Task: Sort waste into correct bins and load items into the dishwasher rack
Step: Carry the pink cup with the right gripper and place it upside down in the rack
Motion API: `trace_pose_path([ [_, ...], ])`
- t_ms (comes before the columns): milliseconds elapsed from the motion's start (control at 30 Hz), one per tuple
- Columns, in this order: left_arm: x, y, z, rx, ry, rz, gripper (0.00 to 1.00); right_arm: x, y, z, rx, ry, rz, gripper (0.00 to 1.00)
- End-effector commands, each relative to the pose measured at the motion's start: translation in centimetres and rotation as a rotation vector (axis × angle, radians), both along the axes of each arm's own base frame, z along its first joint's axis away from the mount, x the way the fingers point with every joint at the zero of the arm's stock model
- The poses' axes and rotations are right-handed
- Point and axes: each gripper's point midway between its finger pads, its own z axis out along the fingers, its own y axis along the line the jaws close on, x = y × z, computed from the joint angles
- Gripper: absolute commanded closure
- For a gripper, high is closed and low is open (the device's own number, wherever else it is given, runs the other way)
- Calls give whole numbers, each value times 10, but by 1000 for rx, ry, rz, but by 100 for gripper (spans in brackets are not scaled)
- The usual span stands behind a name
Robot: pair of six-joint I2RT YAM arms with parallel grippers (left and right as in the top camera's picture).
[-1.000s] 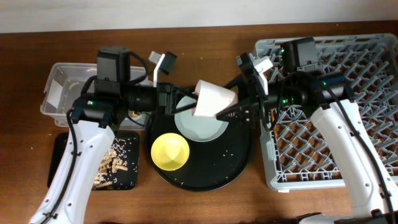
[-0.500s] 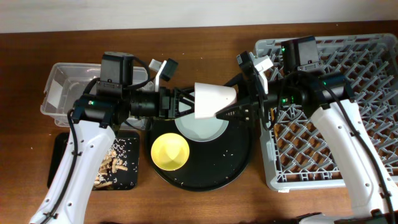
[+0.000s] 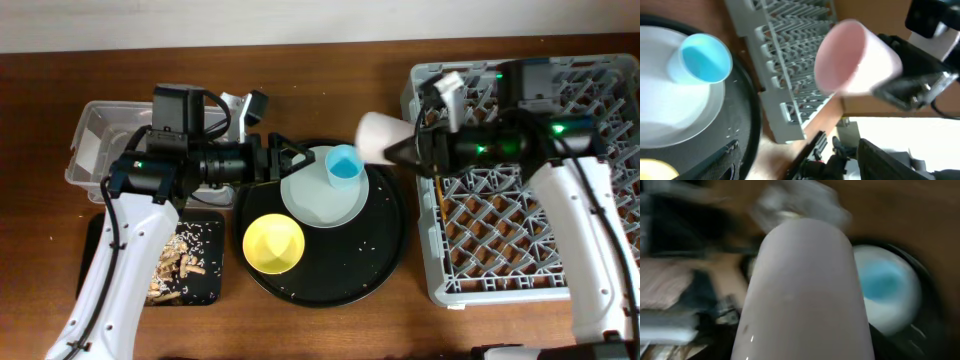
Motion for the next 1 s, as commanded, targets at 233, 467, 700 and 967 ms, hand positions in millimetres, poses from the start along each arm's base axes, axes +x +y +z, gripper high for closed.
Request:
trace_pose_path([
  [233,11,33,-32,240,20,160,20,29,-148,-49,-580,125,-630,44],
  [467,11,43,-42,307,45,198,1,45,-156,-76,-624,173,-636,44],
  [700,11,43,-42,307,45,198,1,73,-150,-96,-581,160,-617,45],
  [967,11,43,-42,307,45,198,1,87,-149,-118,-576,182,-605,45],
])
